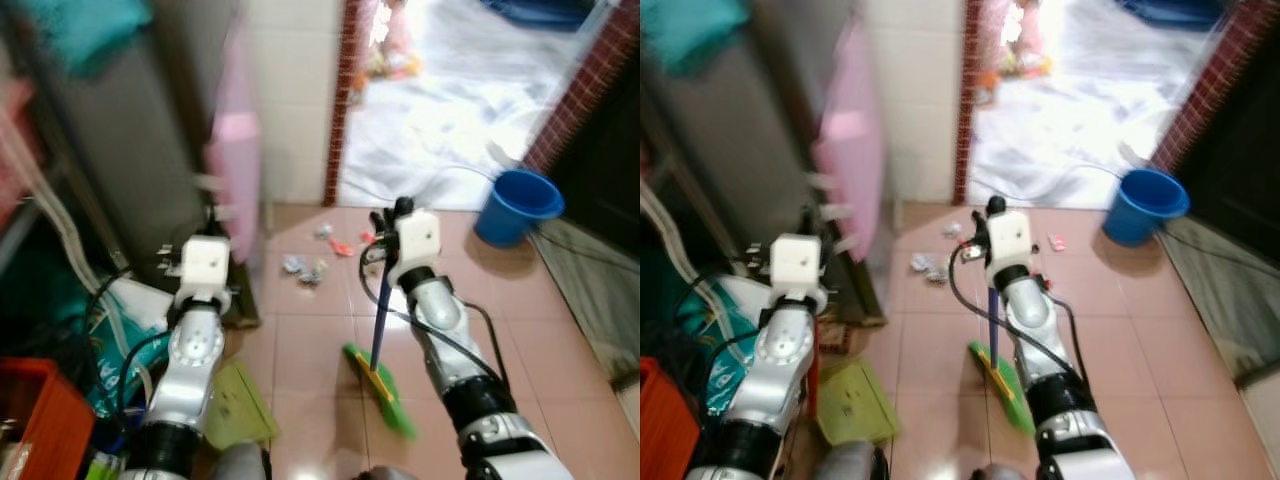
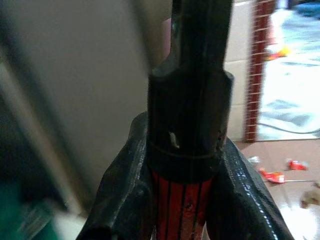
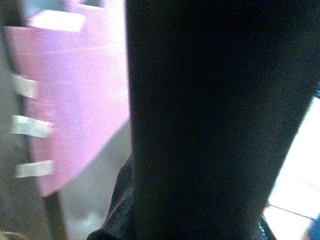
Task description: Sweep floor
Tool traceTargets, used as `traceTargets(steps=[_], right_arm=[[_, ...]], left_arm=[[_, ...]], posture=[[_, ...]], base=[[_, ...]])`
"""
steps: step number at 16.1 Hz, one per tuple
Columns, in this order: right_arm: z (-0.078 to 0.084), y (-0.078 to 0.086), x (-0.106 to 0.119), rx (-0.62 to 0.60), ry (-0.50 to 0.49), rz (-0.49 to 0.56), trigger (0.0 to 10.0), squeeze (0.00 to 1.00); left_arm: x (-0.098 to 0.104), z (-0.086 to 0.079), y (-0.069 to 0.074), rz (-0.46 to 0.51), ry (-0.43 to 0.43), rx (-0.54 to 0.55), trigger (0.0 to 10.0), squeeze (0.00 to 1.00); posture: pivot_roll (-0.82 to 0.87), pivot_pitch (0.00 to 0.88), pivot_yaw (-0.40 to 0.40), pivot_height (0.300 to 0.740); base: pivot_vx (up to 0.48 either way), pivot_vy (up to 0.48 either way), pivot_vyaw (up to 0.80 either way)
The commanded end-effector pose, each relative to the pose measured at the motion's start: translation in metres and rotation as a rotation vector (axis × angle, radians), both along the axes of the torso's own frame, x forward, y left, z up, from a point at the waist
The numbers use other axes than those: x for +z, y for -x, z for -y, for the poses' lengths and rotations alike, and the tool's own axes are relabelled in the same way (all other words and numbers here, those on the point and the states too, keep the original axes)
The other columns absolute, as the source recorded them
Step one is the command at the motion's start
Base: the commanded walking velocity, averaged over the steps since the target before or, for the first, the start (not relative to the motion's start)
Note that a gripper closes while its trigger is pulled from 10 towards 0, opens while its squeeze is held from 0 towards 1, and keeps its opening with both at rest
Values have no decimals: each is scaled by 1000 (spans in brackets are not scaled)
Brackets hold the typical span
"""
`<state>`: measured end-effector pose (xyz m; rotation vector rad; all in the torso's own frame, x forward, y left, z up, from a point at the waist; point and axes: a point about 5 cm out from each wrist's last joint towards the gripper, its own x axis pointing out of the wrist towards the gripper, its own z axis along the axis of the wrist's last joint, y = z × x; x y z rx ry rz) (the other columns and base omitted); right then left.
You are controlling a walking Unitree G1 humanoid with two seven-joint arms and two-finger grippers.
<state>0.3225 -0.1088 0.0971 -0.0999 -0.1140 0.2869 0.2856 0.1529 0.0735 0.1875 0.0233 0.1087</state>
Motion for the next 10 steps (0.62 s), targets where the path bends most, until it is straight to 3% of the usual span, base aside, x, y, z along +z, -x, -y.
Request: traceTargets(steps=[1,6,10], right_arm=[[1,-3,7,0,-14,28,10000,0],[-1,-1,2,-3,-5,17,10000,0],[4,-1,-12,-61,-8,-39,10000,0]], left_arm=[[8,10,-4,49,-6,-48,10000,0],[5,15,-4,41,-6,-84,10000,0],[-19,16,0,-52,25,-103,10000,0]], posture=[[29,0,-21,740],[20,0,-15,740],[7,0,-5,740]], base=[[0,0,0],[0,0,0],[0,0,0]])
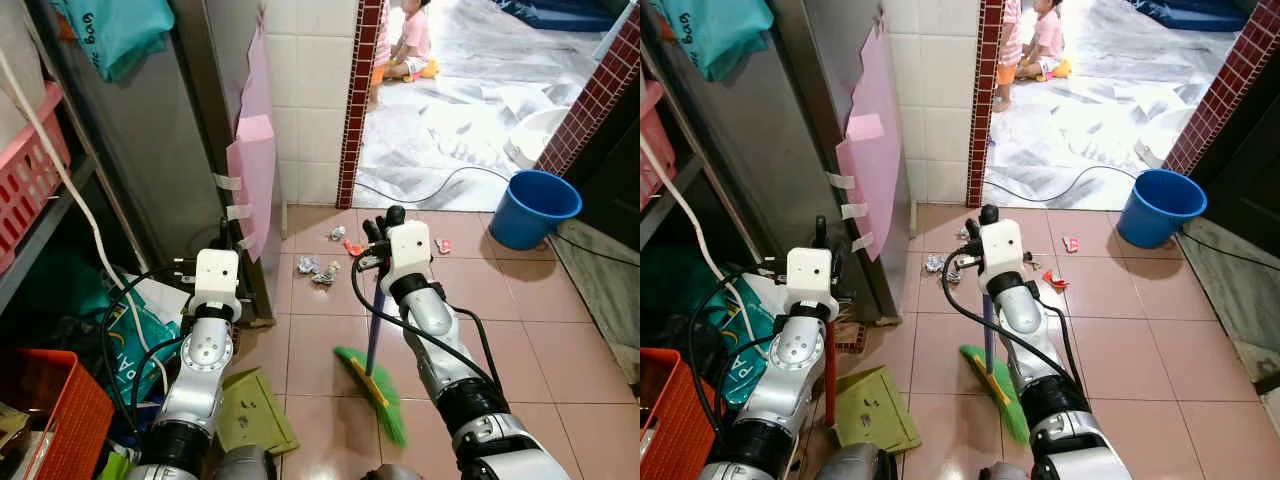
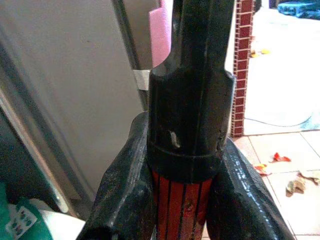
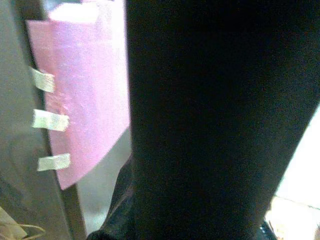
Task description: Sweep floor
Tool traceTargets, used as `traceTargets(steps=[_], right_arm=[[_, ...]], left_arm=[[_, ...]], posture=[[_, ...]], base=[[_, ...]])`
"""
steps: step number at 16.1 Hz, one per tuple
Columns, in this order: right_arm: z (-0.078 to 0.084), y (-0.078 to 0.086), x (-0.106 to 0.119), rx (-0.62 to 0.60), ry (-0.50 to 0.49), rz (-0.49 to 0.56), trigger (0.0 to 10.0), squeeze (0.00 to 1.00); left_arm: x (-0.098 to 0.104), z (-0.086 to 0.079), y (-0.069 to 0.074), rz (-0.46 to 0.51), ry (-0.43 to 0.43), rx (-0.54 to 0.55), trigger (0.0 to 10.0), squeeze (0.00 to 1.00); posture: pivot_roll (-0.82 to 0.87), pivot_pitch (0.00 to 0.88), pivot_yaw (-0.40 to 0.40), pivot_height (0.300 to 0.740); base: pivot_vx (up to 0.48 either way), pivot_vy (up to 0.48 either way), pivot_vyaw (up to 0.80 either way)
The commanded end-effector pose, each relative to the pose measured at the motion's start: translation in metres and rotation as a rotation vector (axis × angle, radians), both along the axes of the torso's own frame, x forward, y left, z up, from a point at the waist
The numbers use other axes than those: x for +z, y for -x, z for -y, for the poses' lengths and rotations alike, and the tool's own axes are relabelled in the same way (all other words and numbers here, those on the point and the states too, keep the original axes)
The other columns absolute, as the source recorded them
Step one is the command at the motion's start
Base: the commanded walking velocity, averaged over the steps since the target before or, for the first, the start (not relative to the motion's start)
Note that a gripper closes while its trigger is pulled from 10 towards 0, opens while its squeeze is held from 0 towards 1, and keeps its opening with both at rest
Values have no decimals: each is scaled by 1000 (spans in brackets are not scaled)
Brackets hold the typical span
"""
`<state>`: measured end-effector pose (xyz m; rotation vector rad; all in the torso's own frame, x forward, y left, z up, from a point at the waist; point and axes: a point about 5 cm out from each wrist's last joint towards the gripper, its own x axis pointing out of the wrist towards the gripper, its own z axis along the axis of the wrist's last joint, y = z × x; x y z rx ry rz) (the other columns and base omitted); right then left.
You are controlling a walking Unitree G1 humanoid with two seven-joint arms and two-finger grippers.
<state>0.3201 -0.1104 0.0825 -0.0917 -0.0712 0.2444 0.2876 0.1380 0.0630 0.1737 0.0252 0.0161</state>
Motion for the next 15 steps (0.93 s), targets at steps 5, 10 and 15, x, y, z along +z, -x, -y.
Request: traceTargets(steps=[5,10,15], right_arm=[[12,-4,0,-61,-26,-12,10000,0],[12,-4,2,-56,-28,-7,10000,0],[12,-5,2,-52,-26,-3,10000,0]], left_arm=[[-5,4,2,-16,39,-32,10000,0],[-5,5,2,-8,45,-44,10000,0],[-5,2,4,-9,44,-39,10000,0]], posture=[[9,0,-7,740],[11,0,-9,740],[31,0,-21,740]], base=[[0,-70,-81],[0,-399,-165],[0,-388,0]])
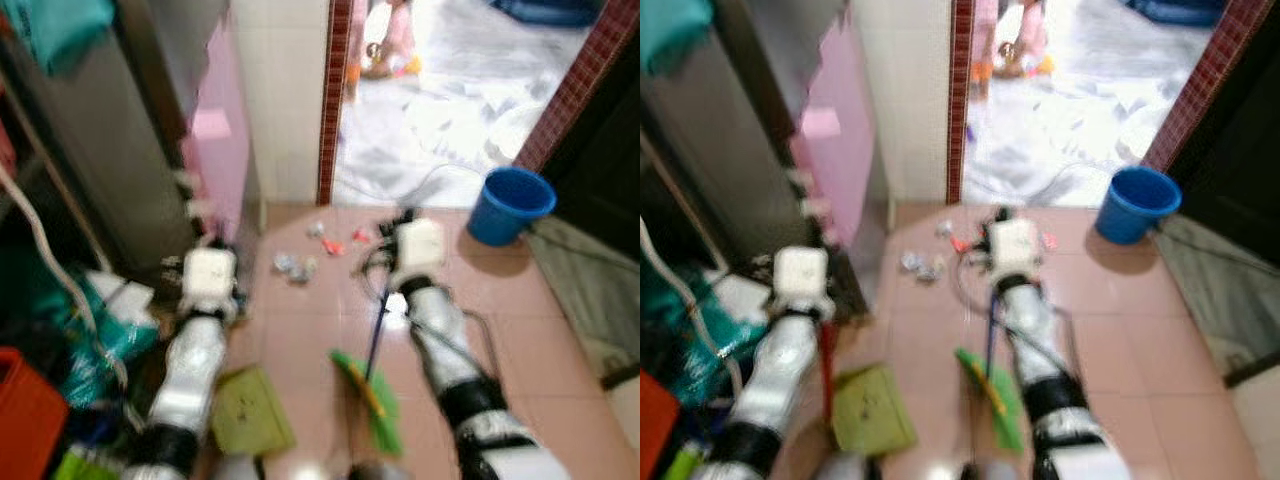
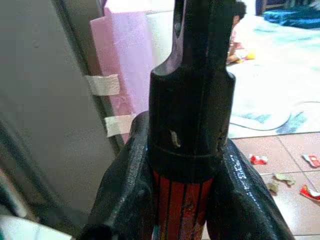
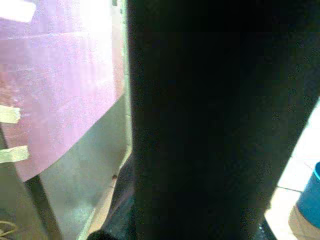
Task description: Sweep floor
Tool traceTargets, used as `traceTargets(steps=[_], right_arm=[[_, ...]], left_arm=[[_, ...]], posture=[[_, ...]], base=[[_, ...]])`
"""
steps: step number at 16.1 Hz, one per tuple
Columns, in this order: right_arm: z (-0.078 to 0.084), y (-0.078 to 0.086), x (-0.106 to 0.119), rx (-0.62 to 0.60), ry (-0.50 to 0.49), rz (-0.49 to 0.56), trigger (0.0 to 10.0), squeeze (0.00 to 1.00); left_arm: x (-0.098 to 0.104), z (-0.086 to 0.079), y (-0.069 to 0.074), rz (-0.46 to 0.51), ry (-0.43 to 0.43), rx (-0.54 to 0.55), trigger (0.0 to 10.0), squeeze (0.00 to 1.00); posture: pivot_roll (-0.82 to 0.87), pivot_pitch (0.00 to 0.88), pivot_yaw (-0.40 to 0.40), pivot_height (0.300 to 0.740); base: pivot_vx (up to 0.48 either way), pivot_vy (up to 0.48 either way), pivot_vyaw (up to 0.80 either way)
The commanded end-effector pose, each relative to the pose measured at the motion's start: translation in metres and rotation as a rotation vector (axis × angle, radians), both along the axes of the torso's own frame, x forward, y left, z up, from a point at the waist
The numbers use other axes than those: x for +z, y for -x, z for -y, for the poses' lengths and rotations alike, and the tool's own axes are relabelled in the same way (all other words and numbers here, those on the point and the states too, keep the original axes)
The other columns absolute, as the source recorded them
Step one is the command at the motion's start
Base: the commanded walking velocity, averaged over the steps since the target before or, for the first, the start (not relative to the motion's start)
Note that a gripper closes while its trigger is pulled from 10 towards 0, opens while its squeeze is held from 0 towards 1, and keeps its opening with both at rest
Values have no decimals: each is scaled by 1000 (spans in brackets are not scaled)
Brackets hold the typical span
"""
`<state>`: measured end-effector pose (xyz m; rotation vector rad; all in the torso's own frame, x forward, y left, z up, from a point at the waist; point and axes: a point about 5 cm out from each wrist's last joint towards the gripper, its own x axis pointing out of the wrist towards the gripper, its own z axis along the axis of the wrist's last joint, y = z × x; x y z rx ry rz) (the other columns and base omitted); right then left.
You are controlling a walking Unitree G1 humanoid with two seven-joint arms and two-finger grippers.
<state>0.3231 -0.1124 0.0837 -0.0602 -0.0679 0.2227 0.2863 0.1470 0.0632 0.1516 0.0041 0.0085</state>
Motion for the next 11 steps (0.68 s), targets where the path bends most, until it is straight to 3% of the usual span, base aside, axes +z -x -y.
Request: traceTargets(steps=[1,5,7,11], right_arm=[[10,-2,1,-30,6,3,10000,0],[11,-1,1,-35,6,4,10000,0],[11,-1,1,-34,3,6,10000,0],[12,-1,2,-37,4,11,10000,0]], left_arm=[[-5,11,3,-29,20,-29,10000,0],[-1,9,4,-3,38,-36,10000,0],[2,11,5,8,69,-60,10000,0],[6,13,7,26,82,-81,10000,0]], posture=[[31,0,-21,740],[34,0,-21,740],[34,0,-21,740],[44,0,-30,740]], base=[[0,0,0],[0,0,0],[0,0,-788],[397,0,-161]])
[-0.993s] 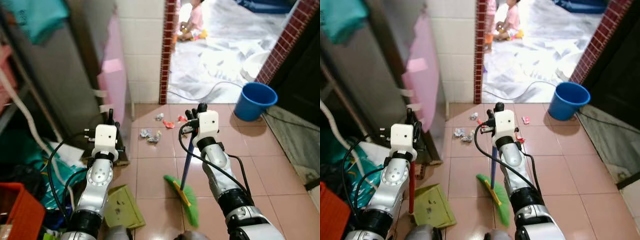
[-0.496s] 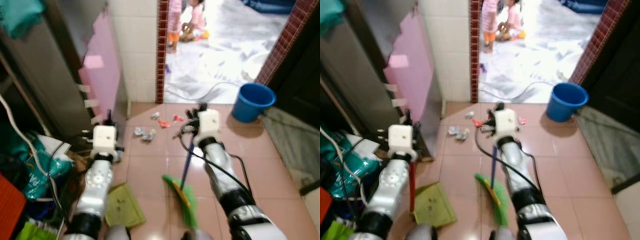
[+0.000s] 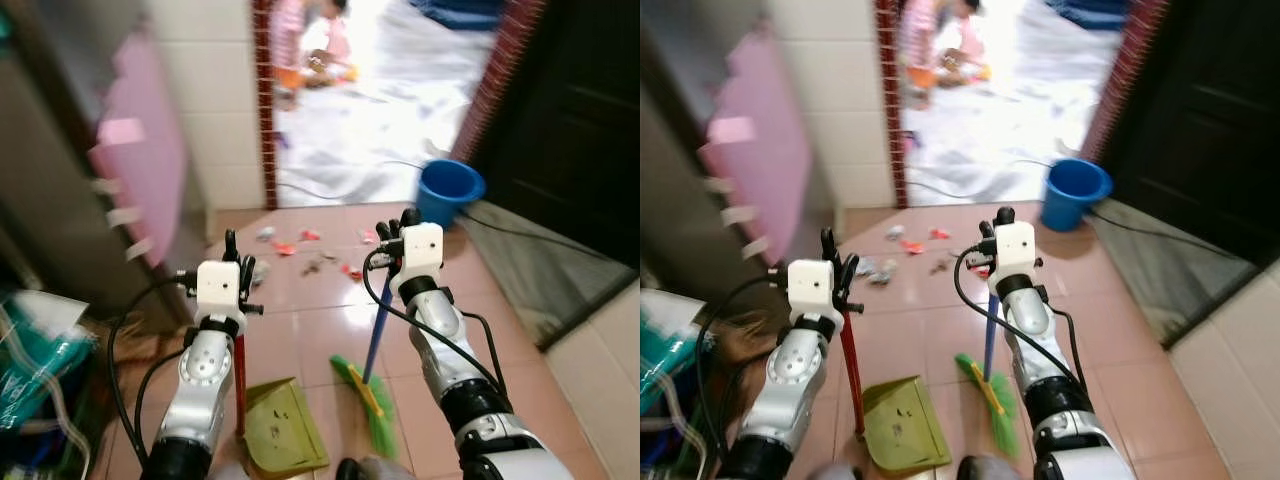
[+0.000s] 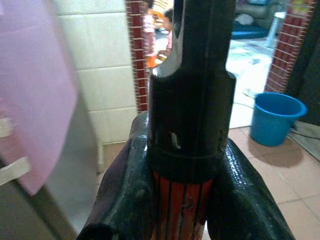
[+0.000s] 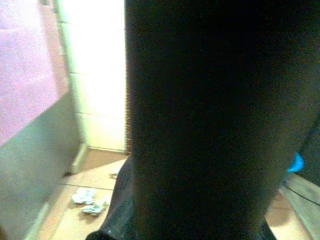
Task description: Sweep floor
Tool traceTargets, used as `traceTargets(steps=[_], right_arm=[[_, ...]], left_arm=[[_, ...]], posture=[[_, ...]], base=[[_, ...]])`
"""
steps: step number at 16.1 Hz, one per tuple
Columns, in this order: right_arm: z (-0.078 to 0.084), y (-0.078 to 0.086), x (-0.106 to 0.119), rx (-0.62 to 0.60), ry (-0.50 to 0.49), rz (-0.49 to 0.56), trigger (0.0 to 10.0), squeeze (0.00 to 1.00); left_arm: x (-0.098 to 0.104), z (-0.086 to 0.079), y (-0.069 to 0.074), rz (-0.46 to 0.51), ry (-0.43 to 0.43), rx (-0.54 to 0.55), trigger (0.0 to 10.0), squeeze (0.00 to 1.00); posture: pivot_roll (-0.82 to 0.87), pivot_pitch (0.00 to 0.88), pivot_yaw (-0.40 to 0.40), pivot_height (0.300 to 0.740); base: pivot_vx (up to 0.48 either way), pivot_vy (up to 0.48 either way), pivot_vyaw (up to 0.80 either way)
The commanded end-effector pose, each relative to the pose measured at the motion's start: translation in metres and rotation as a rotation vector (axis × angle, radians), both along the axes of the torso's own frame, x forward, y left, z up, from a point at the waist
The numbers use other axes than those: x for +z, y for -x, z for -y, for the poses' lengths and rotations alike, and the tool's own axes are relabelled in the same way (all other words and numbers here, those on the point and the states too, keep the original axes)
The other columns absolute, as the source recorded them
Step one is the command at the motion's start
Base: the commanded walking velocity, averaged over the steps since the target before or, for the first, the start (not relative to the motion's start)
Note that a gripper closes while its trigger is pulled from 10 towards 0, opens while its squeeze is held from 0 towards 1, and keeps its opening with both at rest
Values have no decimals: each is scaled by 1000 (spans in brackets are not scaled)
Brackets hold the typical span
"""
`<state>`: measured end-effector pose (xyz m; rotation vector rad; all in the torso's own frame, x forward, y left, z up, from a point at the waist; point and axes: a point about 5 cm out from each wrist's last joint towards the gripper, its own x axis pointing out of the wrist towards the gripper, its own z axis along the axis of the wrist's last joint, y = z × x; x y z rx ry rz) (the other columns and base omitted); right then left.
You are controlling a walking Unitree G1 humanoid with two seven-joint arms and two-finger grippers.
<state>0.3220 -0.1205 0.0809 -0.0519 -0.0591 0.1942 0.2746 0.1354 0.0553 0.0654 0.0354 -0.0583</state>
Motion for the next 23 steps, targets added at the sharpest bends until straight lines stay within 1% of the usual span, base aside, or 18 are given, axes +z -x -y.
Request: traceTargets(steps=[1,5,8,11,14,16,19,21,23], right_arm=[[4,-3,5,-7,13,21,10000,0],[-1,-8,17,16,36,76,10000,0],[1,-7,18,13,42,85,10000,0],[1,-5,17,17,47,89,10000,0],[0,-7,22,20,53,118,10000,0],[0,-8,30,15,65,163,10000,0],[-3,-12,49,29,90,253,10000,0],[-4,-13,58,32,100,291,10000,0],[-5,-16,69,35,117,337,10000,0]], left_arm=[[15,1,-5,64,-2,-14,10000,0],[17,1,-3,71,17,-17,10000,0],[21,4,-6,79,32,-24,10000,0],[21,4,-7,70,41,-22,10000,0],[23,4,-8,62,47,-20,10000,0],[25,3,-8,70,39,-20,10000,0],[29,5,-9,79,44,-26,10000,0],[30,6,-9,83,41,-31,10000,0],[31,6,-10,88,31,-34,10000,0]], posture=[[49,0,-34,740],[52,0,-35,740],[43,0,-31,740],[42,0,-28,740],[45,0,-27,740],[47,0,-28,740],[46,0,-27,740],[45,0,-25,740],[44,0,-23,740]], base=[[424,0,0],[424,0,0],[423,0,0],[396,271,0],[350,329,0],[334,345,0],[334,345,0],[332,347,0],[407,144,0]])
